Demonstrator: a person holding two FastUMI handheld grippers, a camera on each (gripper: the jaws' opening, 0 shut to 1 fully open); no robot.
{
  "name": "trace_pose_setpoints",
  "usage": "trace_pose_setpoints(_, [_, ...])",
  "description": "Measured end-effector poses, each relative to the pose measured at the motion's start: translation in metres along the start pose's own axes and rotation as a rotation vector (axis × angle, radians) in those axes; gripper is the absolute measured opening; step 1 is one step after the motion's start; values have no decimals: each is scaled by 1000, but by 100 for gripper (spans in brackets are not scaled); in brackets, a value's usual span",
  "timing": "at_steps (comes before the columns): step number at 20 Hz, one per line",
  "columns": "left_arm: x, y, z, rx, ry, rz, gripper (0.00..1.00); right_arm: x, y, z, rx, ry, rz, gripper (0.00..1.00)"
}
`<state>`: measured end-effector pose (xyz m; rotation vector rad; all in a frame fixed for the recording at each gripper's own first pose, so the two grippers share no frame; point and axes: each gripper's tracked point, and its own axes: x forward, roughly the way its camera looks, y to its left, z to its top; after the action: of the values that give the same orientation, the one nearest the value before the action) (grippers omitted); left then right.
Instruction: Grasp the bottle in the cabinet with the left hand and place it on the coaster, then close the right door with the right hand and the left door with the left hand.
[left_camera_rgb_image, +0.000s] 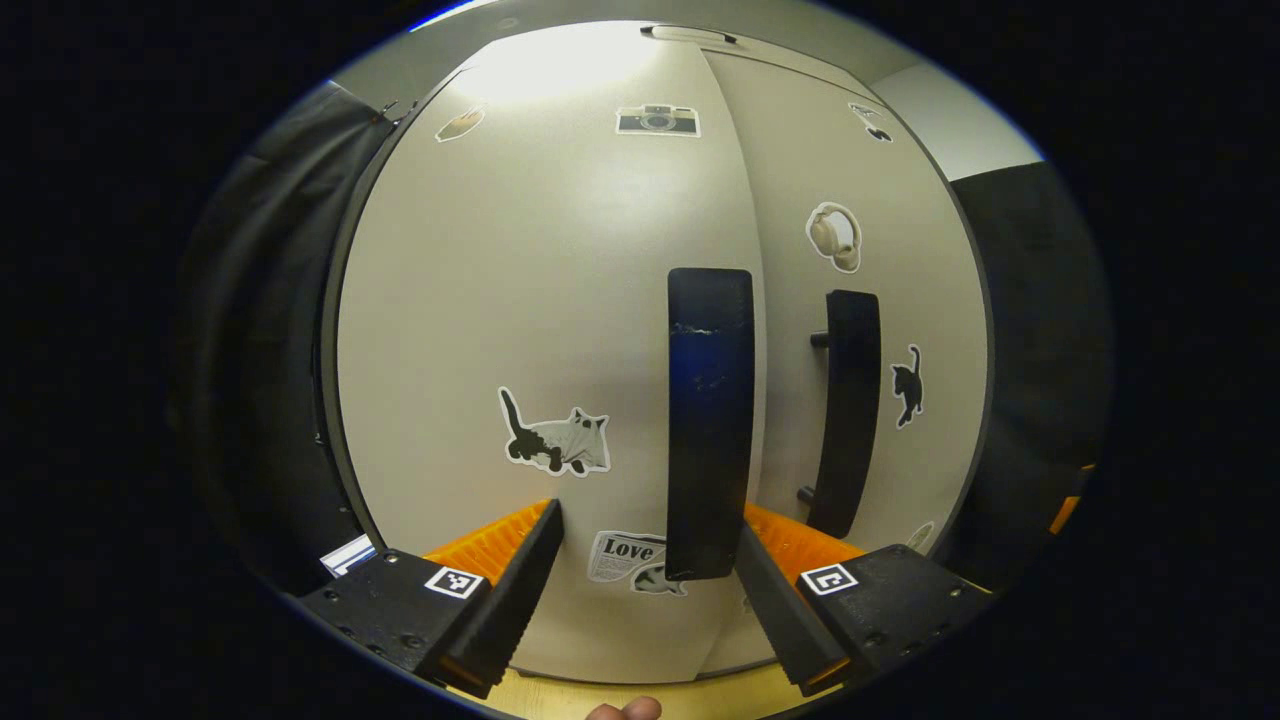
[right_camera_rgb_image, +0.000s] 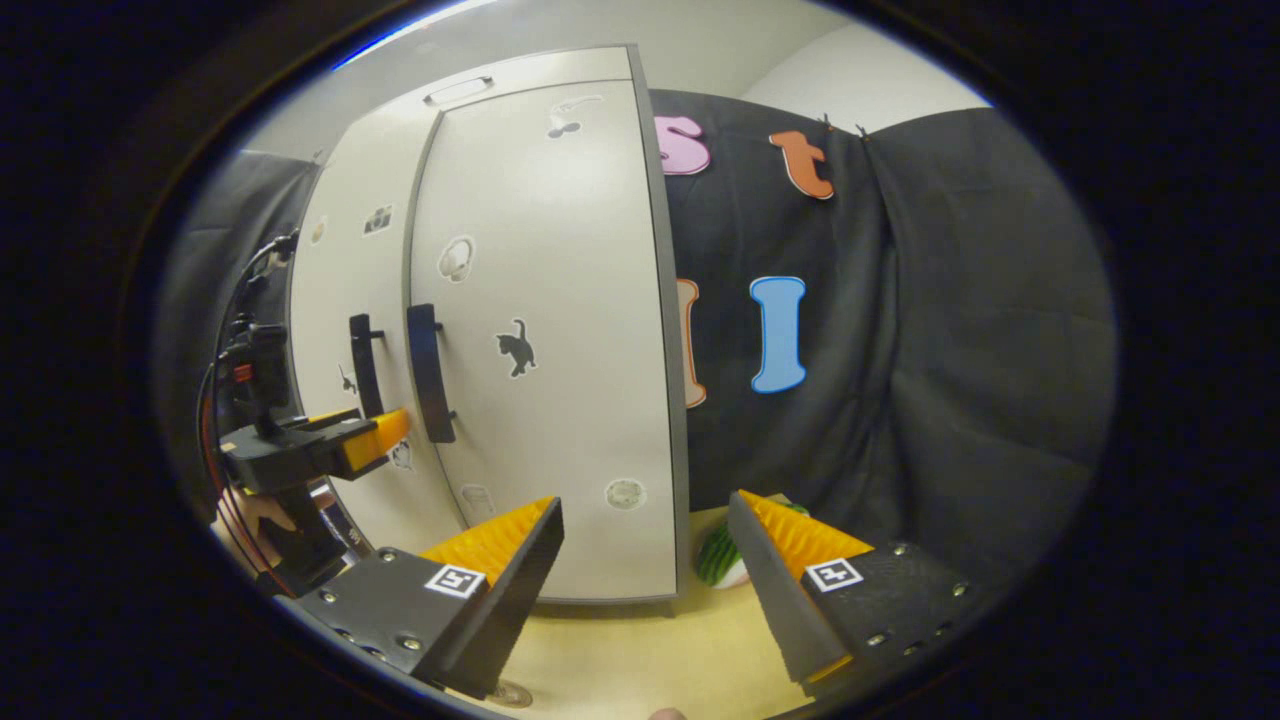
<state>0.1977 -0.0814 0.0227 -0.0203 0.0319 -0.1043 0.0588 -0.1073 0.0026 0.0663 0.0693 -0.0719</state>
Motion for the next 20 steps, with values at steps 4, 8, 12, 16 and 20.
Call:
trace_pose_setpoints(4, [1,0,0,13,0,28,100,-9,-1,1,7,0,1,100])
trace_pose_setpoints(8, [-12,-2,-7,-38,34,22,99,-20,7,4,14,-9,22,100])
trace_pose_setpoints(12, [-53,4,9,-1,-9,43,100,-30,21,10,14,-25,52,100])
trace_pose_setpoints(16, [-115,7,35,35,-64,47,99,-41,32,16,13,-40,69,100])
trace_pose_setpoints(20, [-181,13,50,28,-75,69,99,-54,45,20,8,-51,87,100])
